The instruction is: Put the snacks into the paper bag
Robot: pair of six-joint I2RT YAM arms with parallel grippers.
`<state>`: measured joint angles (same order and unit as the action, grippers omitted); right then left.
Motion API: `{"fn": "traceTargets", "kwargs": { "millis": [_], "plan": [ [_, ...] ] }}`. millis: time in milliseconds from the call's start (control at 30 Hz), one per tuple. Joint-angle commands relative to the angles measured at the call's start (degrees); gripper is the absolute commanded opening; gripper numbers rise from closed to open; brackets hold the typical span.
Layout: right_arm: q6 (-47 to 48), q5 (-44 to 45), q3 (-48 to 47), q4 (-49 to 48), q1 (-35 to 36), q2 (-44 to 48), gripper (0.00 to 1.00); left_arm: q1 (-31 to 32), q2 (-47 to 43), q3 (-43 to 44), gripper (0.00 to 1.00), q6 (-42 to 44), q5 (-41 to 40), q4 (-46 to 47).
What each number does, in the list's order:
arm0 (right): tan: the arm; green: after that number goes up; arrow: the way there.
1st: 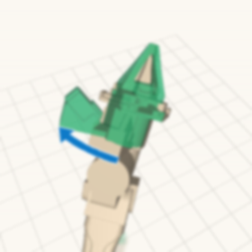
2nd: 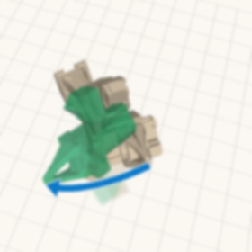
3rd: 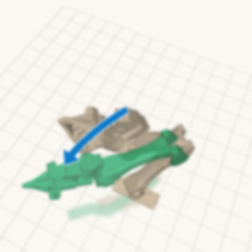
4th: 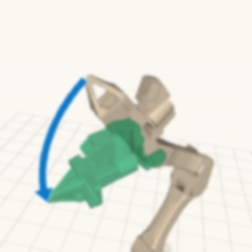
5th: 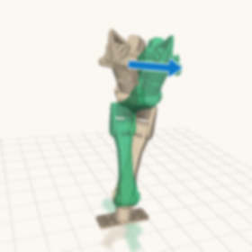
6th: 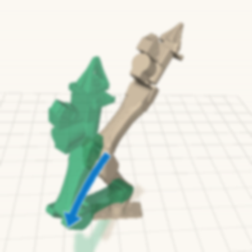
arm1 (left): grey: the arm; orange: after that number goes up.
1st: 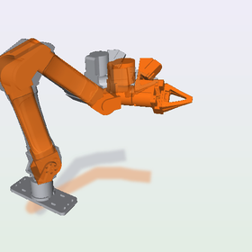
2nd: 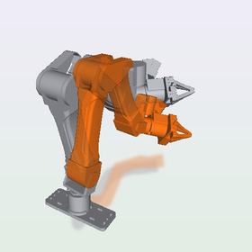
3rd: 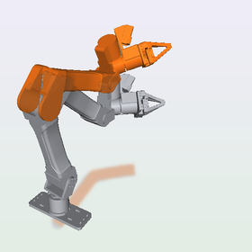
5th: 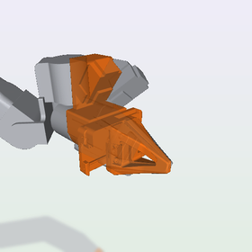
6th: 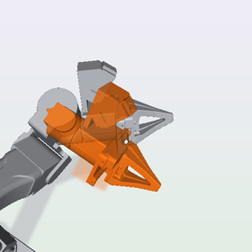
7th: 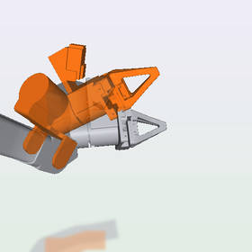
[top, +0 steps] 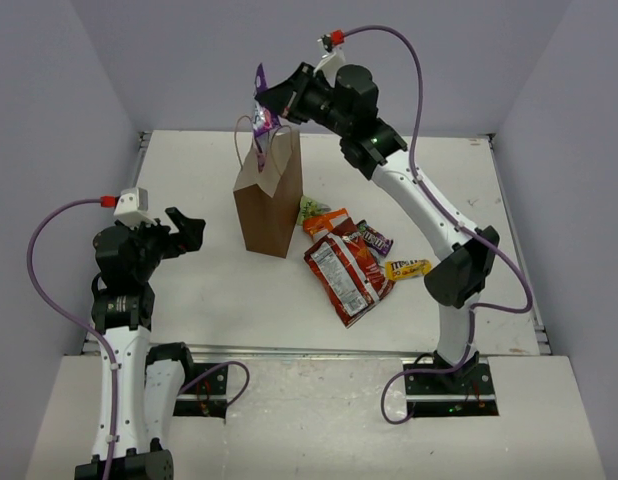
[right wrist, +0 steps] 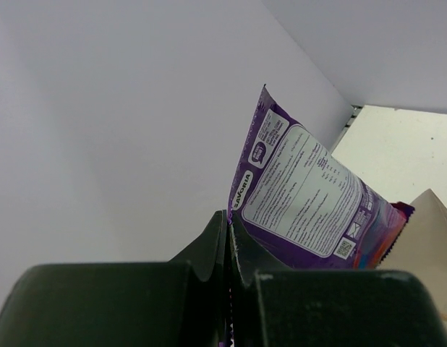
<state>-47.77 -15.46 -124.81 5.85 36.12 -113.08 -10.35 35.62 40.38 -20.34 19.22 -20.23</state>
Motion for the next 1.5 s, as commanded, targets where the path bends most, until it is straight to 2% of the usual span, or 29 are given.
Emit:
{"fn": "traceTargets", "kwargs": {
  "millis": [0,133,267,800,833,900,933,1000,1033,1100,1133,1200,1267,1300,1467],
  "plan": [
    [0.4,1.7,2.0,-5.4,0.4,4.2,0.0,-0.2,-0.5,-0.2,1.0,1.2,-0.5,2.0],
    [0.9,2.2,3.5,-5.4,0.4,5.1,0.04,-0.3,-0.7,-0.2,1.0,1.2,-0.5,2.0],
    [1.0,1.8,4.1,-7.4,0.4,5.5,0.33,-0.3,-0.8,-0.1,1.0,1.2,-0.6,2.0],
    [3.0,1.6,6.8,-7.4,0.4,10.1,0.38,-0.2,-0.6,-0.2,1.0,1.3,-0.3,2.0],
    [3.6,1.4,8.7,-7.4,0.4,10.9,0.45,-0.2,-0.5,-0.2,1.0,1.3,-0.2,1.9],
    [5.1,1.2,11.9,-7.0,0.4,13.3,0.46,-0.2,-0.5,-0.1,1.0,1.3,-0.1,1.9],
    [6.0,1.1,16.5,-6.8,0.4,16.7,0.53,-0.2,-0.5,-0.1,1.0,1.4,-0.1,1.9],
    [8.5,1.9,22.7,-6.9,0.3,21.1,0.54,-0.2,-0.6,-0.1,1.0,1.4,-0.1,1.9],
    [9.3,3.7,29.9,-6.9,0.3,23.7,0.62,-0.3,-0.7,-0.1,1.0,1.4,-0.1,1.9],
    [11.2,5.8,37.9,-7.3,0.2,32.0,0.69,-0.3,-0.8,-0.2,1.0,1.4,0.0,1.9],
    [11.6,8.0,45.5,-7.3,0.1,37.5,0.78,-0.2,-0.8,-0.2,1.0,1.4,0.2,2.0],
    [12.1,10.1,56.7,-6.4,0.0,42.9,0.89,-0.3,-0.7,-0.2,1.0,1.4,0.5,2.0],
    [11.4,13.2,63.4,-3.2,-0.2,50.4,0.95,-0.3,-0.6,-0.1,1.0,1.4,0.6,2.0],
    [10.9,14.3,69.6,-2.1,-0.2,52.7,0.99,-0.3,-0.7,-0.1,1.0,1.4,0.6,2.0],
    [6.7,22.6,85.0,6.7,-1.0,64.9,0.99,-0.3,-1.2,-0.3,1.0,1.2,0.5,2.1]
  ]
}}
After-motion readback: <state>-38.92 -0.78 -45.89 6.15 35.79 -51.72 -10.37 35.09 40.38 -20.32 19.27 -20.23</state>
